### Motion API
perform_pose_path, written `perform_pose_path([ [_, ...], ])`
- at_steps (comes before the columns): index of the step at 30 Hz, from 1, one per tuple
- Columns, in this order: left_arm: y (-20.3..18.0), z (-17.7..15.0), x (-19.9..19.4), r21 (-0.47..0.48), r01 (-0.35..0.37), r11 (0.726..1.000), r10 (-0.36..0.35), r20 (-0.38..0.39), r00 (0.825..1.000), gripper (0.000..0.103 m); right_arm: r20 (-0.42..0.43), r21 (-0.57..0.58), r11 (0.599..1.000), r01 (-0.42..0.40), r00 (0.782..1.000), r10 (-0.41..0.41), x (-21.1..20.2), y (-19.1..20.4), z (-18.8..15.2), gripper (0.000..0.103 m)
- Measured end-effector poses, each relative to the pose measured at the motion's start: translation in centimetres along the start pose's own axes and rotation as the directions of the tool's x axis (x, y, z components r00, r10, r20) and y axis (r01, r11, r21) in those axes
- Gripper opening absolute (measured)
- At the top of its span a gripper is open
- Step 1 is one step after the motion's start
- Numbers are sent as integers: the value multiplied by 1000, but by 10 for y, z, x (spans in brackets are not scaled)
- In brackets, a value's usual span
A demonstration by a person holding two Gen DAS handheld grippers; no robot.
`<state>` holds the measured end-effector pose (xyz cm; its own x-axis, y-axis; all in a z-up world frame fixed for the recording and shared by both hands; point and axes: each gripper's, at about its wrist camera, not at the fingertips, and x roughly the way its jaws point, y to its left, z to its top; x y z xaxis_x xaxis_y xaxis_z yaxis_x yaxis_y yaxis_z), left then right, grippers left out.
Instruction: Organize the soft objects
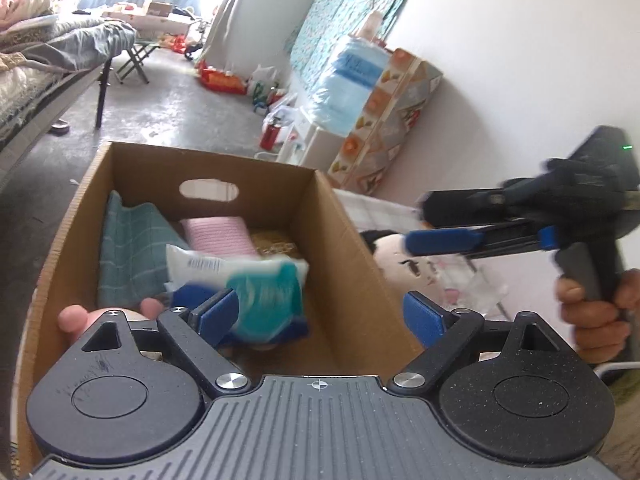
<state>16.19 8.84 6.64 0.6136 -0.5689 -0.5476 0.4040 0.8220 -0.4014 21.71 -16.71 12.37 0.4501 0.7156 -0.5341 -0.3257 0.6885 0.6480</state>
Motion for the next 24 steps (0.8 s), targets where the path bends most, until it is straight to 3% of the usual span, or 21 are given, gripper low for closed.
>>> perform_pose_path([
  [4,-6,-1,1,85,-85,993,87,-22,996,90,41,-59,998,-11,999,14,-24,4,-17,70],
  [8,-12,9,10,188,-212,959,226,-57,972,90,85,-118,992,-41,995,51,-50,4,-51,89],
  [9,-12,15,13,197,-229,953,246,-70,967,91,96,-129,991,-39,994,52,-55,2,-60,90],
  [12,-4,34,30,177,-258,950,279,-111,954,91,123,-139,990,-38,991,55,-65,-4,-86,90],
  [15,6,50,59,181,-237,955,269,-181,946,91,142,-134,990,-39,988,58,-69,-13,-108,90],
  [18,19,62,99,197,-209,958,262,-300,917,91,155,-118,993,-23,987,41,-66,-24,-122,90],
  [22,41,69,142,188,-228,955,289,-432,854,93,167,-73,997,-30,985,42,-65,-42,-129,90],
  [24,51,72,153,173,-238,956,292,-452,843,96,169,-51,998,-36,985,45,-64,-51,-129,90],
])
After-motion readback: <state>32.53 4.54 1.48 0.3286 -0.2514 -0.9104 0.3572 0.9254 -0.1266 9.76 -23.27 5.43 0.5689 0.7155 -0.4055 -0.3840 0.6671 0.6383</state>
